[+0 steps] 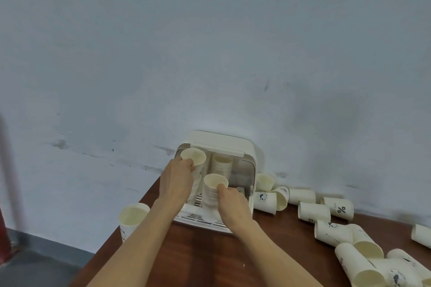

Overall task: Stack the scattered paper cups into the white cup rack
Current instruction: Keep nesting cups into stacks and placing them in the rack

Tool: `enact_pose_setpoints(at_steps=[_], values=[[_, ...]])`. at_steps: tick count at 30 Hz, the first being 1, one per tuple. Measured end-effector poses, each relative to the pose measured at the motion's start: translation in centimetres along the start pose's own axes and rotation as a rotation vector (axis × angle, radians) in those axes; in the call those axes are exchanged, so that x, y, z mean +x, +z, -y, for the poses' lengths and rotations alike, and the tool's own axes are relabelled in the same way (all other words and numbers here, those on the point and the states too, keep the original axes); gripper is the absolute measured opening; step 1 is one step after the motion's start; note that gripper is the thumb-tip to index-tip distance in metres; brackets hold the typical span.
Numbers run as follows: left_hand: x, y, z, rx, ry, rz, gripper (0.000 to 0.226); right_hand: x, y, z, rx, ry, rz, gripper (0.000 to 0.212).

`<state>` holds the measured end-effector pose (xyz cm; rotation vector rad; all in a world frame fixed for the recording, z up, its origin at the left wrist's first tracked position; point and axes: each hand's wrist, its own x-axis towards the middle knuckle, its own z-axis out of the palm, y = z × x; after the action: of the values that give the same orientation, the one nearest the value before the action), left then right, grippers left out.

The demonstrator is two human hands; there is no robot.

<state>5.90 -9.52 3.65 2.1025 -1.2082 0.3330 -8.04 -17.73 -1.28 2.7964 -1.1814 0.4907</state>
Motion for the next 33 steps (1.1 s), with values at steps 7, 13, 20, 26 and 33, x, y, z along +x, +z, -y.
enact_pose_setpoints(at_steps=[7,13,20,26,33], values=[[0.5,0.9,0.4,0.126,0.005,0.108,0.022,-0.3,0.1,0.0,-0.03,-0.004,-0.013,0.025],[0.4,1.9,0.5,0.249,-0.005,0.211,0.025,-0.4,0.3,0.1,-0.057,-0.004,-0.023,0.03],[-0.4,2.7,1.2,0.371,0.033,0.288,0.033,-0.5,0.4,0.3,-0.044,-0.004,-0.028,0.03],[-1.1,2.0,1.3,0.329,0.041,0.367,0.032,-0.4,0.5,0.2,0.003,-0.003,-0.007,0.04],[-2.6,0.8,1.1,0.143,0.008,0.318,0.033,-1.8,-0.7,0.0,0.112,0.084,-0.063,0.062]])
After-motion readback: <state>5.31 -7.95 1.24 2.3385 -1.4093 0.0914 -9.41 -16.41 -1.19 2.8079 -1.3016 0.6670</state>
